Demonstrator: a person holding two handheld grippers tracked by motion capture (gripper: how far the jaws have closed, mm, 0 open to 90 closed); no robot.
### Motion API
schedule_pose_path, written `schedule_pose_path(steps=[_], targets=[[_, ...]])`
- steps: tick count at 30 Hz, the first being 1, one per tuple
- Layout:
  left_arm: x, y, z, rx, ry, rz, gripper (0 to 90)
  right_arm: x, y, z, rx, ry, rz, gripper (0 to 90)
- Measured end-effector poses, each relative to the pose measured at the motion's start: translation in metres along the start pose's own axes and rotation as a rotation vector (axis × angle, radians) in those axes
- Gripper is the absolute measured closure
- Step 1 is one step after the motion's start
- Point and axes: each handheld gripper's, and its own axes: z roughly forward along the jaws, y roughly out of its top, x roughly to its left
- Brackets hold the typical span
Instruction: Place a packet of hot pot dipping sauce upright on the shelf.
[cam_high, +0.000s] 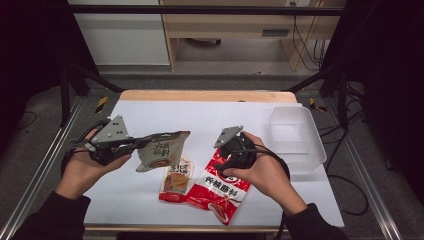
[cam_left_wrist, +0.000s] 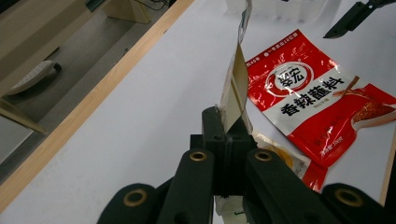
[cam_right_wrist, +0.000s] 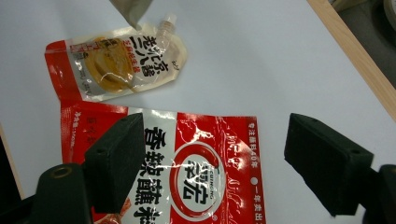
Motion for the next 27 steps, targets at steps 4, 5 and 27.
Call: schedule_pose_path(steps=[4, 5, 27], targets=[[-0.005, 0.007, 0.007, 0.0, -0.02, 0.022, 90.0, 0.0, 0.006, -0.003, -0.014, -0.002, -0.014, 20.8], [-0.006, 0.009, 0.009, 0.001, -0.023, 0.025, 90.0, 0.0, 0.008, -0.004, -0.015, -0.003, -0.017, 20.2], [-0.023, 0.022, 0.038, 0.02, -0.091, 0.077, 90.0, -0.007, 0.017, -0.017, -0.057, 0.005, -0.055, 24.9]])
